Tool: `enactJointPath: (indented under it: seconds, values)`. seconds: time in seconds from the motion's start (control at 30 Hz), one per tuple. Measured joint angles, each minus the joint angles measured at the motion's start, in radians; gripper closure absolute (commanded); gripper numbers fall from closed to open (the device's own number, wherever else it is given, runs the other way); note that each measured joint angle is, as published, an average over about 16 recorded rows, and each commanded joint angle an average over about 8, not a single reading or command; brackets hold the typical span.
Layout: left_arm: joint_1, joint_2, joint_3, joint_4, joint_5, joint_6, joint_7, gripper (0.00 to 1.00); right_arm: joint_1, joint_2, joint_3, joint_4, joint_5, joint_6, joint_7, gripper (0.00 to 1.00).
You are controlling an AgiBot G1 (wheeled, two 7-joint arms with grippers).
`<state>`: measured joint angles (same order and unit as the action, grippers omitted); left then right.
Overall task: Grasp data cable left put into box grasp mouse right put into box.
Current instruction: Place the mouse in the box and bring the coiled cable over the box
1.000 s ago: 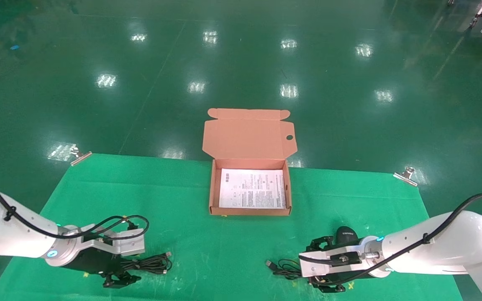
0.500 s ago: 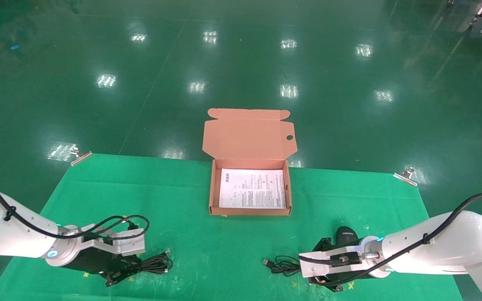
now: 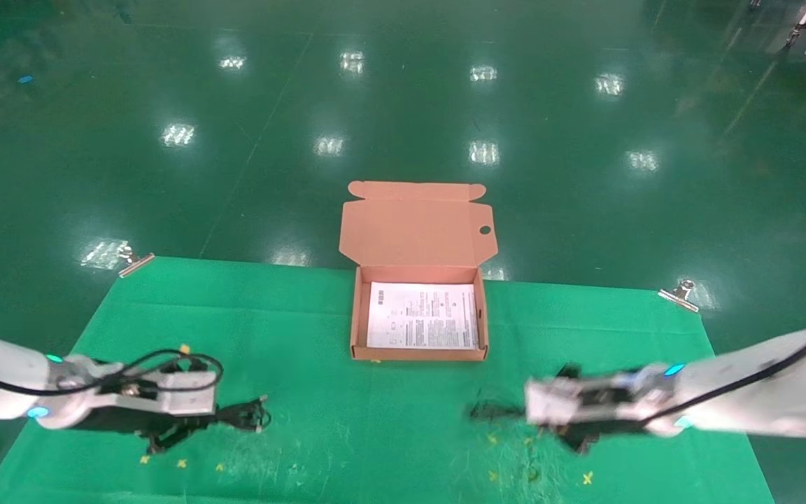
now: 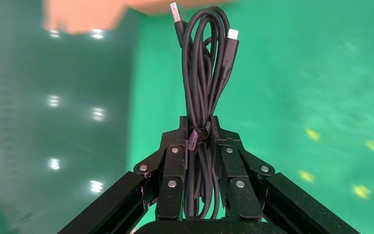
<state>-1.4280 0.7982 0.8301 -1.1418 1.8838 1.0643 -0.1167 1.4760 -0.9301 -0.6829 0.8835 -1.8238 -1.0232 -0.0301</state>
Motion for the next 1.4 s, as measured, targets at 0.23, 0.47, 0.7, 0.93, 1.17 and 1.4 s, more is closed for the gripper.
enactJointPath:
  seconds: [0.23,0.47,0.7,0.93,1.17,1.4]
  values:
    - [-0.028,-0.004,-0.026,-0.140,0.073,-0.057,-0.111,1.00,0.087,-0.019,0.045,0.036,0.023,0.054,0.014,1.00]
    - [-0.080,0.050,-0.040,-0.176,0.169,-0.102,-0.205,1.00,0.178,-0.111,0.071,-0.032,0.059,0.100,-0.045,1.00]
    - [-0.128,0.114,-0.046,-0.174,0.273,-0.140,-0.270,1.00,0.257,-0.216,0.090,-0.158,0.106,0.130,-0.146,1.00]
    - [-0.153,0.153,-0.049,-0.178,0.355,-0.167,-0.312,1.00,0.311,-0.289,0.106,-0.266,0.149,0.139,-0.241,1.00]
    - [-0.160,0.164,-0.050,-0.187,0.398,-0.179,-0.328,1.00,0.335,-0.321,0.116,-0.320,0.176,0.132,-0.295,1.00]
    - [-0.152,0.157,-0.045,-0.188,0.406,-0.177,-0.322,1.00,0.335,-0.333,0.118,-0.340,0.183,0.126,-0.311,1.00]
